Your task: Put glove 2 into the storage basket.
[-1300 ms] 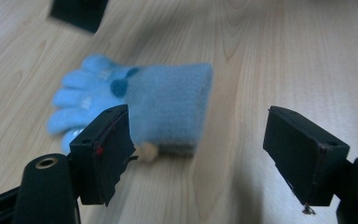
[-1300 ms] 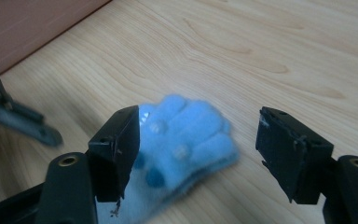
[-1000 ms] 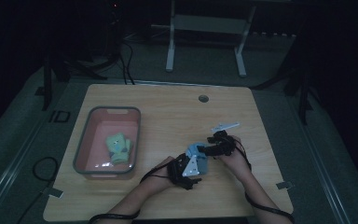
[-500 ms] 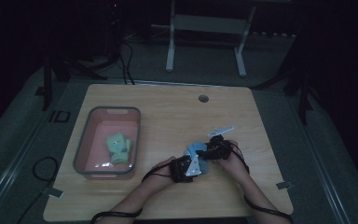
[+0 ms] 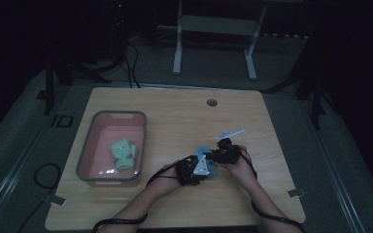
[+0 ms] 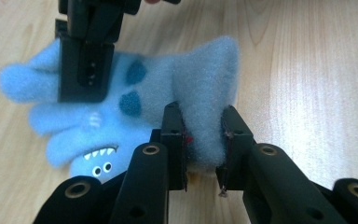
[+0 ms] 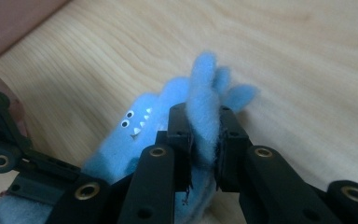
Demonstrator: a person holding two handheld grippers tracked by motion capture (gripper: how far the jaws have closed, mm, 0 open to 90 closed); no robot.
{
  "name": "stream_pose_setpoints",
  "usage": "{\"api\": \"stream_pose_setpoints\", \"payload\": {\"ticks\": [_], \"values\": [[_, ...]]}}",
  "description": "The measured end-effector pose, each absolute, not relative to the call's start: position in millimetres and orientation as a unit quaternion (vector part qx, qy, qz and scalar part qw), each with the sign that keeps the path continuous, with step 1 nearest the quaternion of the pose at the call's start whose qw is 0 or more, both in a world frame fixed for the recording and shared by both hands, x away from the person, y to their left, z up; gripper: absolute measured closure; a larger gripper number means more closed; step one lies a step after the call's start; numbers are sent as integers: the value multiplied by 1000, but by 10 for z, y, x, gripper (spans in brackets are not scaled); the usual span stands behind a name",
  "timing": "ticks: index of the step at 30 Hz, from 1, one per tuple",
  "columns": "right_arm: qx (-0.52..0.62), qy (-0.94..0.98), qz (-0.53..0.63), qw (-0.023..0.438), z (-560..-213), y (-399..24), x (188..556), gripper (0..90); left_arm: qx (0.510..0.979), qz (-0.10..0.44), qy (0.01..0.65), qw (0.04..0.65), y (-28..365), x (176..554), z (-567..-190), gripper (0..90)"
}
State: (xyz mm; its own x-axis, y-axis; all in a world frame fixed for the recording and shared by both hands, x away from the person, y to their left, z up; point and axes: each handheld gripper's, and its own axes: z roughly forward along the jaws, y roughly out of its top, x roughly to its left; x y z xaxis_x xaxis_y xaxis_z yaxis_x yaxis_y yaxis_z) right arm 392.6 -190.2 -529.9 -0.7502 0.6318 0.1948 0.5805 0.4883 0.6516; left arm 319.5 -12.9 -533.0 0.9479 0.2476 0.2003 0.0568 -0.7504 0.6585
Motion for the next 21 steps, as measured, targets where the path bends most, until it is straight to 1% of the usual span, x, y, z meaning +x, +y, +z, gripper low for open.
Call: {"api": "stream_pose_setpoints", "payload": {"ticks": [2, 5, 11, 14, 17, 18, 21], "values": [[349, 862, 365, 38, -5261, -1894, 3925, 799, 924, 143, 83, 345, -116, 3194, -5284, 766], [342, 861, 374, 50, -5104, -1858, 3925, 808, 922, 153, 83, 345, -48, 3190, -5097, 767], [337, 854, 395, 40, -4923, -1791, 3929, 812, 926, 164, 78, 331, 59, 3167, -4919, 767], [324, 857, 397, 49, -4790, -1665, 3923, 814, 926, 168, 79, 327, 145, 3148, -4819, 768], [322, 857, 400, 49, -4754, -1626, 3920, 815, 927, 175, 80, 321, 212, 3133, -4751, 768], [312, 857, 408, 50, -4658, -1500, 3919, 817, 929, 181, 82, 313, 313, 3116, -4677, 768], [300, 860, 409, 50, -4596, -1368, 3923, 817, 929, 184, 89, 308, 458, 3097, -4609, 767]]}}
